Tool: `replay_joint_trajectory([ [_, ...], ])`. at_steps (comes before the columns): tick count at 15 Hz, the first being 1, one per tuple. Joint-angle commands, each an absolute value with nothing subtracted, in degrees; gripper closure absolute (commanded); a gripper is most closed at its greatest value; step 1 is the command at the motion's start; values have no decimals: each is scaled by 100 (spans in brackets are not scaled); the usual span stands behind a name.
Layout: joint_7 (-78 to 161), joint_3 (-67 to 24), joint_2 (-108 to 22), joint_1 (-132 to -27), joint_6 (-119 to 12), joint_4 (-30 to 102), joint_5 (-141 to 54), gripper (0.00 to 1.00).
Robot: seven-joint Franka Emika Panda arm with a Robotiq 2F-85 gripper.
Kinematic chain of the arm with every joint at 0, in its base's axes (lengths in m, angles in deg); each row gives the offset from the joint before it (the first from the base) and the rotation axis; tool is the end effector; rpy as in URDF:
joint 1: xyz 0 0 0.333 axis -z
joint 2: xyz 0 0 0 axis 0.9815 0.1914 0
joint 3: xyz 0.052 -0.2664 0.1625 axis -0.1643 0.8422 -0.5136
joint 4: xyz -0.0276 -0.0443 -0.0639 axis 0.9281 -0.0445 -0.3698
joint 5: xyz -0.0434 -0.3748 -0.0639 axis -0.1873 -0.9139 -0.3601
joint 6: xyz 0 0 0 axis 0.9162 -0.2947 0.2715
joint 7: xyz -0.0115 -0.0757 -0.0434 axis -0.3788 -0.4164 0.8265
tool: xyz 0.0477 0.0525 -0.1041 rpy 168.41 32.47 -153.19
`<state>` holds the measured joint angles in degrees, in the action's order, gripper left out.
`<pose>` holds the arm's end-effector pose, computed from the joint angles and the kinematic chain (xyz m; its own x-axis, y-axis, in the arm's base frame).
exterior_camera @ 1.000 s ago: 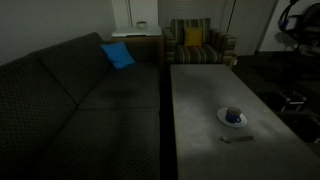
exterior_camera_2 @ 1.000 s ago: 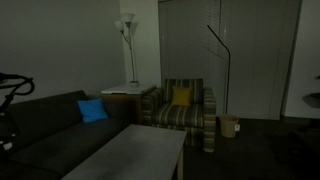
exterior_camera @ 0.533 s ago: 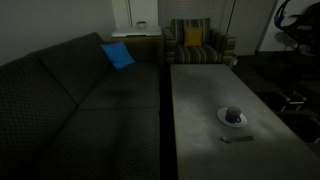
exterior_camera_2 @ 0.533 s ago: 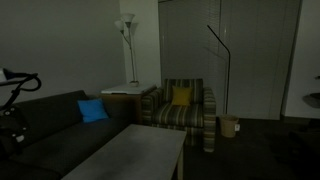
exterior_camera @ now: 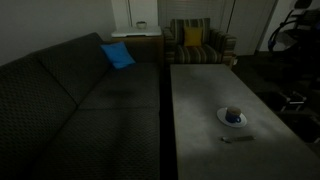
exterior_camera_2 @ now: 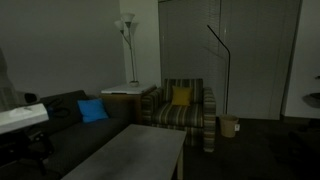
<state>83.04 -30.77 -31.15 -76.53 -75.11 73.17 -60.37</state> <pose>0.5234 0.0389 0.1332 0.5390 0.8388 -0.0770 0.8422 -0.5360 0.0573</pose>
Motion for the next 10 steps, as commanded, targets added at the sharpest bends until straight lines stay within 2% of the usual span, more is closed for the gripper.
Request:
replay_joint_trajectory([
  [1,8882,-3317,-2267,-7455,-7459,6697,-5868,0],
  [6,9281,-3372,-1088,-7554,-6584,5607,-5888,0],
  [7,8974,-3269,-1564,-7625,-7040,6159,-5936,0],
  [10,9119,-3292,-1093,-7632,-6791,5715,-5928,0],
])
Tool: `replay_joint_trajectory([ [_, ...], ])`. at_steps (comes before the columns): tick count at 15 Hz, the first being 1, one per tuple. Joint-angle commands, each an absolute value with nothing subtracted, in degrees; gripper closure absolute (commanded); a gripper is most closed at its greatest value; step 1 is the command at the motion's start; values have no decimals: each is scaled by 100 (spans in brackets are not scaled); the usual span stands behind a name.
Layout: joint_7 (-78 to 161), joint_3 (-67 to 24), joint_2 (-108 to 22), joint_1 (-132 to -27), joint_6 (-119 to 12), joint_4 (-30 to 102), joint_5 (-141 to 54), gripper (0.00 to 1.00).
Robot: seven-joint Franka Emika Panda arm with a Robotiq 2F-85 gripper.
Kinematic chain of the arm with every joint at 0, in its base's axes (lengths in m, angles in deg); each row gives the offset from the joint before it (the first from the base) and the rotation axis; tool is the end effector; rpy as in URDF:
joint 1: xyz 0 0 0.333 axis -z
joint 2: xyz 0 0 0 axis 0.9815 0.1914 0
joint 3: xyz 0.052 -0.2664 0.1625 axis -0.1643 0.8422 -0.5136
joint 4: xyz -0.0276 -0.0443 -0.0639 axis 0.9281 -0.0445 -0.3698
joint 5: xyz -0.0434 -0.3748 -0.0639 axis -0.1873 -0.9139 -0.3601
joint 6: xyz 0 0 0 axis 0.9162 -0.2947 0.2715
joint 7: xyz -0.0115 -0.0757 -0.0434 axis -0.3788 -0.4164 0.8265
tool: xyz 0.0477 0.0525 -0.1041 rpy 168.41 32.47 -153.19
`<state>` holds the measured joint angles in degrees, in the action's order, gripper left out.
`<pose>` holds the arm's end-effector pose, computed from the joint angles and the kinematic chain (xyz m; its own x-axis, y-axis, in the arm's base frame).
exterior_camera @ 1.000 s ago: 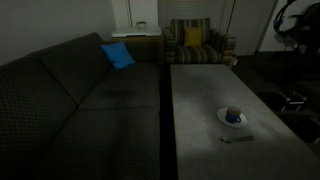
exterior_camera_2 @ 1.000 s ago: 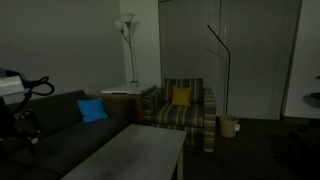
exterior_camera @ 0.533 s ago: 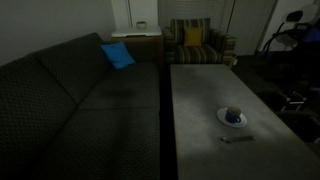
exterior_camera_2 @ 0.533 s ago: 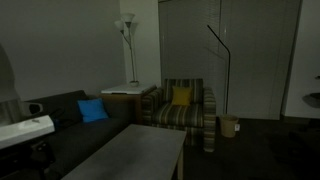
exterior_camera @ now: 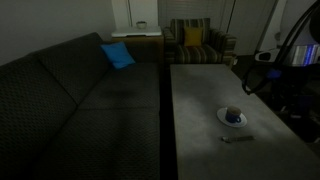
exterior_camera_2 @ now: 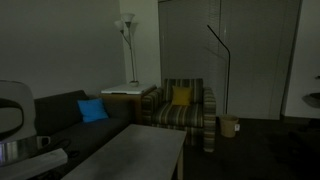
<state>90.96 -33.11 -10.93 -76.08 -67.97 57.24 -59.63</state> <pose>0.5434 0.0558 0.0153 0.4075 0.9006 -0.1515 0.8944 -0.4271 -0.1327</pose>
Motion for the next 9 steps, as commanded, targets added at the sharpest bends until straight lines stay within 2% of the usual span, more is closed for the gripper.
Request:
replay_joint_trajectory([
  [1,9127,-3292,-1052,-7632,-6769,5666,-5927,0],
  [9,9919,-3392,-376,-7509,-6816,5208,-6060,0],
])
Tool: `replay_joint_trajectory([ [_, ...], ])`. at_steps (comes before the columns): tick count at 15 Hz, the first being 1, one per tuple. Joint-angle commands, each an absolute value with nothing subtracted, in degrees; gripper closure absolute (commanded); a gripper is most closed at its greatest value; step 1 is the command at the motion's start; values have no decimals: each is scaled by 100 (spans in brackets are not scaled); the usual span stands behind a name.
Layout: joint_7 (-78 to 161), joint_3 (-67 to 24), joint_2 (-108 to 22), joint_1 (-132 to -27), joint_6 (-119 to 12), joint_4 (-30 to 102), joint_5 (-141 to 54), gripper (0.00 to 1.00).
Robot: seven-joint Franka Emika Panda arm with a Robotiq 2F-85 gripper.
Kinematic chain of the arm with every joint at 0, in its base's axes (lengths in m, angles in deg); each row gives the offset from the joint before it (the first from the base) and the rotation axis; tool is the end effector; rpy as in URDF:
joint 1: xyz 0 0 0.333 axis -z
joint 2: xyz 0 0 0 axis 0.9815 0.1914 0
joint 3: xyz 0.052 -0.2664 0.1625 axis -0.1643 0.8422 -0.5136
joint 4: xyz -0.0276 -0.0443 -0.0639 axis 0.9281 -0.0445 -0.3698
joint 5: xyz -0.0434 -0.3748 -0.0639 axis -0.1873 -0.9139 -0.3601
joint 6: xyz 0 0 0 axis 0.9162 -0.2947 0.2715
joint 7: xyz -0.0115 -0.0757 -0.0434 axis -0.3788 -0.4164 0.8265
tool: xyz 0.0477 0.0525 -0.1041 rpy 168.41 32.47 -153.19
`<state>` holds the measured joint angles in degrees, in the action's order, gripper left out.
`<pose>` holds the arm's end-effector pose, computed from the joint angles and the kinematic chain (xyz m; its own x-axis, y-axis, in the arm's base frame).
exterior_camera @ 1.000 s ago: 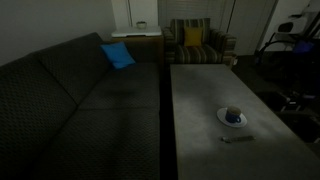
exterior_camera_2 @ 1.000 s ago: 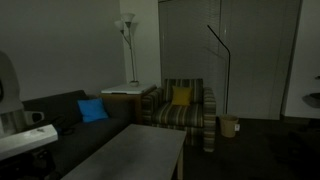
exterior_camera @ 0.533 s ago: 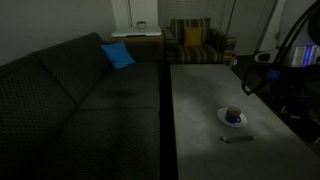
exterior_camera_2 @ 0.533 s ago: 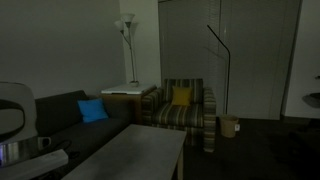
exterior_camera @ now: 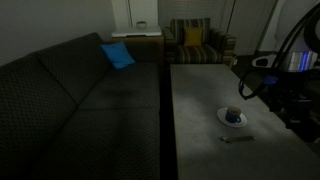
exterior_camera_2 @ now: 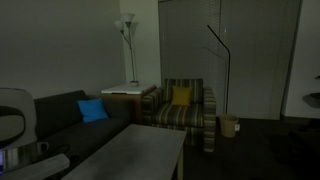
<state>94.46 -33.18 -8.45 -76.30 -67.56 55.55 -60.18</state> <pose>0.5420 0.0588 -0.0010 0.3394 0.9284 -0.1511 0.9186 -0.3617 -0.1591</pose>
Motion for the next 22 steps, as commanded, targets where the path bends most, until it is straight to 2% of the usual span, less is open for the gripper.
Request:
replay_joint_trajectory([
  [1,10057,-3383,-240,-7516,-6797,5099,-6055,0],
  [7,10506,-3424,879,-7411,-6582,3998,-5805,0],
  [8,10267,-3303,519,-7614,-6736,4470,-5907,0],
  [16,10184,-3167,648,-7845,-6961,4427,-6074,0],
  [22,10508,-2787,1310,-8318,-6910,3706,-6792,0],
])
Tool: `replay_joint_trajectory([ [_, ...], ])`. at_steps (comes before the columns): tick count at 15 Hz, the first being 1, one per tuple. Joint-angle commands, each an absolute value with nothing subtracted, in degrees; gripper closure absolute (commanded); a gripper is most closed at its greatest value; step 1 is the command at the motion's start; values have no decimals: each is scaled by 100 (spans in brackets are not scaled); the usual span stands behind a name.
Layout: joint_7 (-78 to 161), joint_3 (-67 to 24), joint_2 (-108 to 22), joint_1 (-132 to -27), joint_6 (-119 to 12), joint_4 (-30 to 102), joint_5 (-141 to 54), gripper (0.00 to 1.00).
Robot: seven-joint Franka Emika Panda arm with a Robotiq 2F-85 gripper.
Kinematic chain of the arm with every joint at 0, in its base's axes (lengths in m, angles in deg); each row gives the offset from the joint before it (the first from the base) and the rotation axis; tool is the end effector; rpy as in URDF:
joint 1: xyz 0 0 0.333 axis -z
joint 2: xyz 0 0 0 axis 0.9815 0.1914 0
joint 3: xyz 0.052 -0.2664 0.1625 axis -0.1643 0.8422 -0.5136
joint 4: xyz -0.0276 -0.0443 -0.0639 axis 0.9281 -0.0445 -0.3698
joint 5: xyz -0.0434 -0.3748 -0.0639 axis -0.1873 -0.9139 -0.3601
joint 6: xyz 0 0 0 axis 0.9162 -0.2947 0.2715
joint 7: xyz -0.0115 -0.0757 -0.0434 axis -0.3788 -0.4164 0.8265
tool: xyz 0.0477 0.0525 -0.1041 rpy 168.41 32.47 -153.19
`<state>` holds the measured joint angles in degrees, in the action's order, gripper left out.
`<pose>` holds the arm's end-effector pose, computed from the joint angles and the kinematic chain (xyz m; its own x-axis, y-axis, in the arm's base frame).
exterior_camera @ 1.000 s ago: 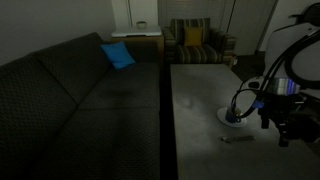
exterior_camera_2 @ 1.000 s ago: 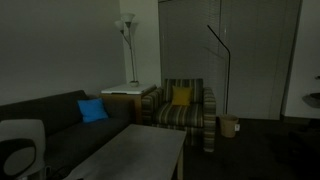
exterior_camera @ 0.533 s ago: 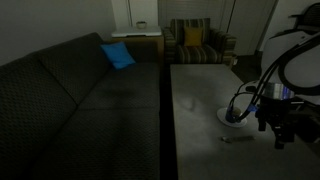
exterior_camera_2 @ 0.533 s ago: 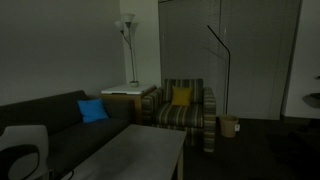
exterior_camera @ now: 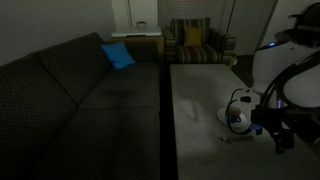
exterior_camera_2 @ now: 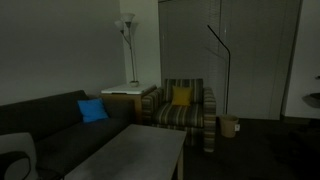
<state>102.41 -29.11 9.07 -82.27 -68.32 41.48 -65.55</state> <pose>0.5382 0.0748 -0.1132 0.0680 0.9775 -0.1998 0.9725 -0.1096 -0.2056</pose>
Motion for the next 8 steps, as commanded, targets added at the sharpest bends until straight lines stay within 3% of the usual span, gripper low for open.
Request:
replay_joint_trajectory([
  [1,10654,-2830,1453,-8259,-6950,3557,-6818,0],
  [8,11538,-3014,2443,-7823,-7283,2375,-6560,0],
])
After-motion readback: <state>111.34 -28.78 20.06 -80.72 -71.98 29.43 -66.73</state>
